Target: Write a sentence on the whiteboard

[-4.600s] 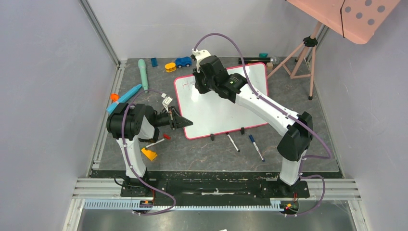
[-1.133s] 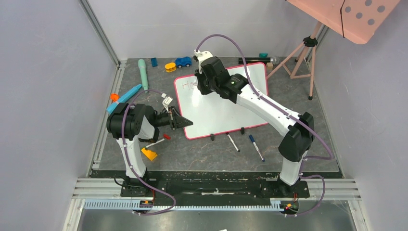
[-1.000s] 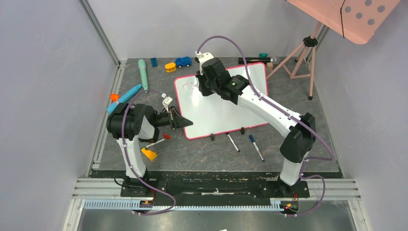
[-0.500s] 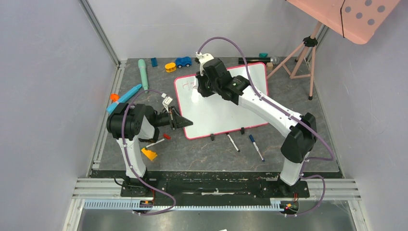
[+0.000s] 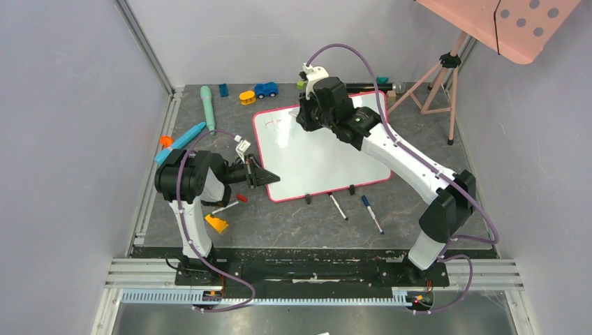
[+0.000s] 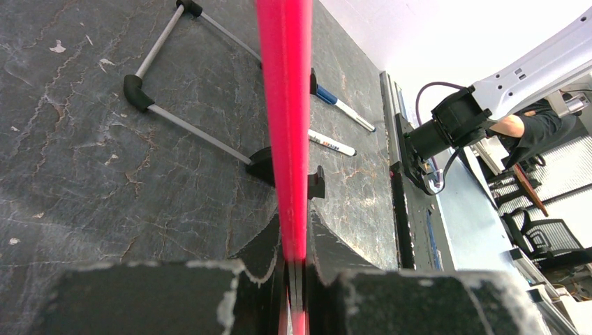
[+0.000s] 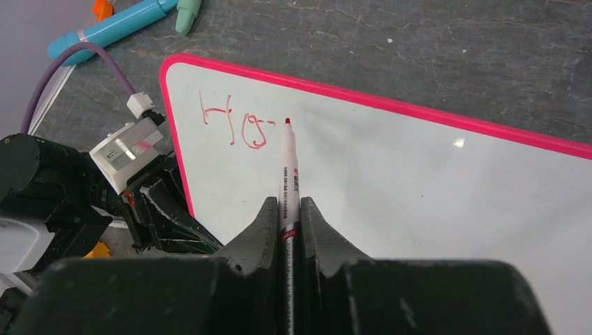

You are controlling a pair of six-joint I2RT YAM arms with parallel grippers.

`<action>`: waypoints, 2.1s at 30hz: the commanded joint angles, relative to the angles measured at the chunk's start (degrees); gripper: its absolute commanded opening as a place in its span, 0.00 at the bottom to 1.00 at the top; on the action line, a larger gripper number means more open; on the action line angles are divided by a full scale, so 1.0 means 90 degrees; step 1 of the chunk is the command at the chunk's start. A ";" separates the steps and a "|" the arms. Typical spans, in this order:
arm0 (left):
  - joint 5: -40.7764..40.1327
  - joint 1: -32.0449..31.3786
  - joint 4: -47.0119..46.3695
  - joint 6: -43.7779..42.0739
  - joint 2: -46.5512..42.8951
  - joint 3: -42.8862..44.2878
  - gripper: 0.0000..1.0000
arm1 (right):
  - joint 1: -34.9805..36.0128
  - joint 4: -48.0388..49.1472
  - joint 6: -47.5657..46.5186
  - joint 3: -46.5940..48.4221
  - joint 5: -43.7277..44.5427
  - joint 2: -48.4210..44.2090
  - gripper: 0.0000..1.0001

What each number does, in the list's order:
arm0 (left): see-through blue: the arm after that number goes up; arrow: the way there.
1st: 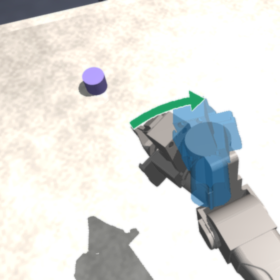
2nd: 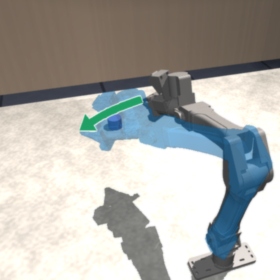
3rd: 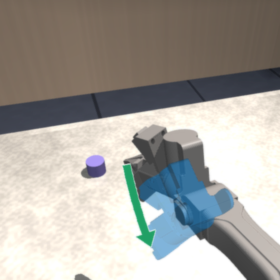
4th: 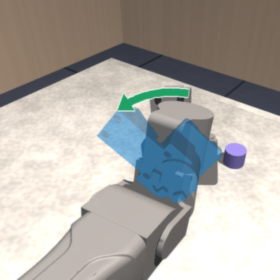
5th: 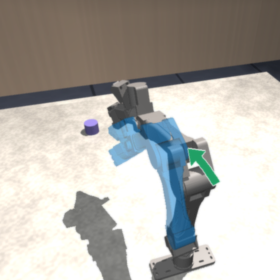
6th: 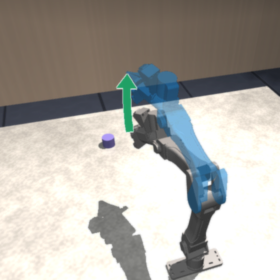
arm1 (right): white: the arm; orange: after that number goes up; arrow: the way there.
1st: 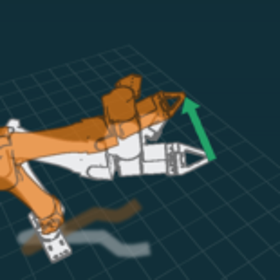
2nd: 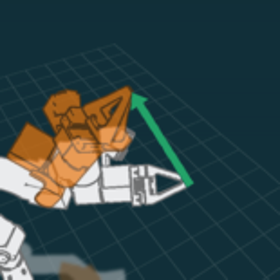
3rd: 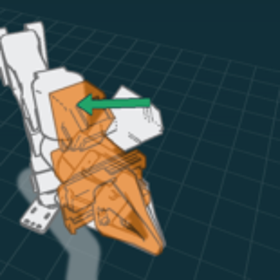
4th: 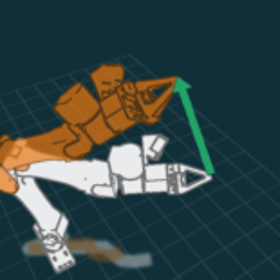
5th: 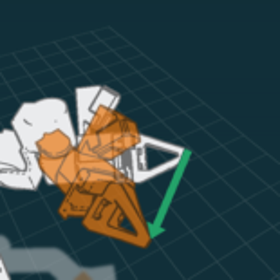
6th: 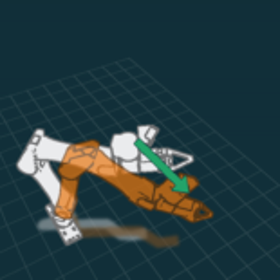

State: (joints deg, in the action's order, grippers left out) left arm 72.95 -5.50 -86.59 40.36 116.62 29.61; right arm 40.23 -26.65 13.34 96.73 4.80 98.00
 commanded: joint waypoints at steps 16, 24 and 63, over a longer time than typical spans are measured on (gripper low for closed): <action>0.0023 -0.0073 -0.0291 -0.0736 -0.0029 -0.0067 0.02 | -0.0012 0.0186 -0.0035 0.0207 -0.0259 0.0205 0.00; 0.0020 -0.0073 -0.0291 -0.0753 -0.0041 -0.0067 0.02 | -0.0008 0.0227 -0.0012 0.0217 -0.0279 0.0265 0.00; 0.0030 -0.0092 -0.0291 -0.0772 -0.0054 -0.0080 0.02 | -0.0007 0.0262 0.0127 -0.0907 -0.0138 -0.0179 0.00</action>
State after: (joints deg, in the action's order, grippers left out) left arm 72.82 -5.54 -86.39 40.36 116.62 29.61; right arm 40.45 -25.10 13.96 91.83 2.55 98.80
